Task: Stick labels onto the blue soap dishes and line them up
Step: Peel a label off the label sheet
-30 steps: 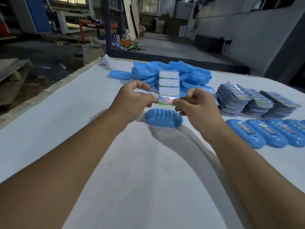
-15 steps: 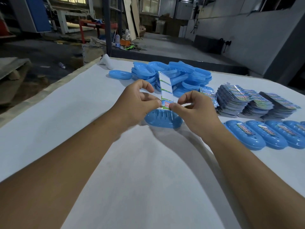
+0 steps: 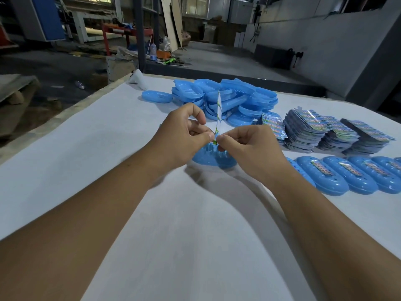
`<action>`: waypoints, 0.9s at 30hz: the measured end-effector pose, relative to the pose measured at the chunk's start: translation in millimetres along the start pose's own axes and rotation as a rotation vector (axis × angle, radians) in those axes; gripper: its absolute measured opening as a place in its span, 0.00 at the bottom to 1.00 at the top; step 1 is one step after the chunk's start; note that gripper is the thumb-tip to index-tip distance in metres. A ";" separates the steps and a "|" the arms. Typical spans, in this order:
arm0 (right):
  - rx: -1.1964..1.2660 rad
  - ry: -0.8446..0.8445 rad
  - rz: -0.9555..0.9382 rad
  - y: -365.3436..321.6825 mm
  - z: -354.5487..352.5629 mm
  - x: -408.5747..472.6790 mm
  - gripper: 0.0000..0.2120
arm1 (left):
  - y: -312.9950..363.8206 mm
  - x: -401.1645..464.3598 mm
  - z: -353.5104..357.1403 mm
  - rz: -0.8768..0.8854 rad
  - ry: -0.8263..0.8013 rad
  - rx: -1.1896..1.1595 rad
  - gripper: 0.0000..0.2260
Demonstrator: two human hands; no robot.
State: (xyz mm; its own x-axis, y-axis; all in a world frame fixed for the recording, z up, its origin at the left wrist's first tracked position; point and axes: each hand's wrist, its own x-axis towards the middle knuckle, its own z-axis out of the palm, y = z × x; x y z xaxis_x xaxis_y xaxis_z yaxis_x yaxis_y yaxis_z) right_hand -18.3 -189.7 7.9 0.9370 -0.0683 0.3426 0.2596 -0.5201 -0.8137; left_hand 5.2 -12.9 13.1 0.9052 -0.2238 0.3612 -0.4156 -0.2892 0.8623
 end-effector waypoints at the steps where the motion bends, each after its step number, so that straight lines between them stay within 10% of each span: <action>1: -0.004 -0.002 0.002 0.0 0.2 -0.3 0.10 | 0.1 -0.2 0.7 0.005 0.008 0.026 0.14; 27: -0.084 0.040 -0.006 -5.0 1.2 -1.4 0.09 | 1.0 -0.2 7.5 0.065 0.081 0.167 0.14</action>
State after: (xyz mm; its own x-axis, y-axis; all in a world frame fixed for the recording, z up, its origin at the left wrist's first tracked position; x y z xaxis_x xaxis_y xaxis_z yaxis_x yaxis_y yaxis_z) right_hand -20.6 -186.0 11.0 0.9251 -0.0976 0.3671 0.2433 -0.5899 -0.7699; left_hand 3.9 -20.1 11.2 0.8775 -0.1733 0.4473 -0.4761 -0.4284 0.7680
